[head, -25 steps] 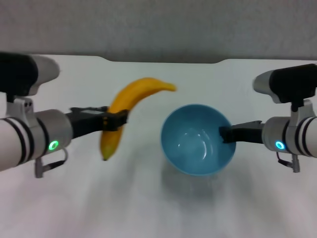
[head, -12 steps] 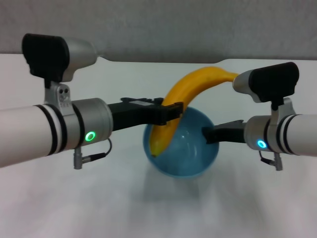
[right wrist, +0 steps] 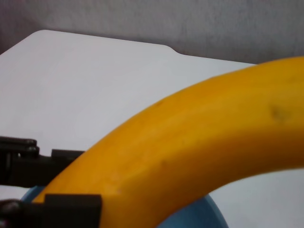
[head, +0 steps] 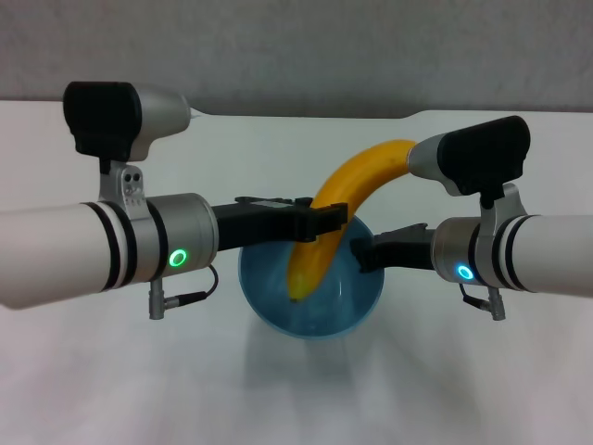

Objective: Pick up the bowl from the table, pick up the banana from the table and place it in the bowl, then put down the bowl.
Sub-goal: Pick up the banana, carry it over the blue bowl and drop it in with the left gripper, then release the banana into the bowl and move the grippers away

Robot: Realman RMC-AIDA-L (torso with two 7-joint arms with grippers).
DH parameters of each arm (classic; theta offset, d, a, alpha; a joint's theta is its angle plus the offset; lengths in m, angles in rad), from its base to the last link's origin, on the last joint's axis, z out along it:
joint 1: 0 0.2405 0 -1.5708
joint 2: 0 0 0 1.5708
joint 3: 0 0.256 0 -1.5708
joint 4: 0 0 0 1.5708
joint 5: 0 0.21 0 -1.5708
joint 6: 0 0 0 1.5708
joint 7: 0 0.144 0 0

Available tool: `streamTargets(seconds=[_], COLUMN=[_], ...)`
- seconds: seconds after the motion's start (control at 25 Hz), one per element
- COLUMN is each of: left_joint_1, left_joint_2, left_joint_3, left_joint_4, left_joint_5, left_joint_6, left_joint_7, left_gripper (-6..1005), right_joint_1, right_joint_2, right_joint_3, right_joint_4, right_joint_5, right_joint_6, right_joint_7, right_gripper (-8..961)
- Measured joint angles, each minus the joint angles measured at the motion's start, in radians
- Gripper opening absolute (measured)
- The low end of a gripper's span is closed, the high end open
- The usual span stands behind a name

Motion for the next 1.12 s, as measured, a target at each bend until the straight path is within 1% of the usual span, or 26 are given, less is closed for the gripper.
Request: streamTargets(seconds=[0.2,0.8,1.0,1.12], left_joint_1=[-0.003,0.001,0.01,0.03], left_joint_2=[0.0,-0.003,0.002,0.002], left_joint_3=[-0.008,-0.001,-0.01,-0.032], left_joint_4=[0.037,0.072,0.072,0.058], left_joint_5=[-0.001,-0.015,-0.025,-0.025], left_joint_6=[0.012,0.03,0.035,0.037], left_joint_7=[0.003,0.047,0.059,0.074], left_gripper=[499,510,741,824], right_joint_1=[-0.002,-0.007,-0.007,-0.009], right_joint_2=[0.0,-0.001,-0.001,-0.002], right_joint_3=[-0.001,0.002,0.004,0.01], right_joint_4=[0.003,0.008,0.006,0.002], right_joint_5=[0.001,-0.002,-0.001,-0.001], right_joint_6=[0.0,-0.001,0.0,0.002], right_joint_7=[0.0,0.0,0.0,0.0], right_gripper=[119,131,135,137])
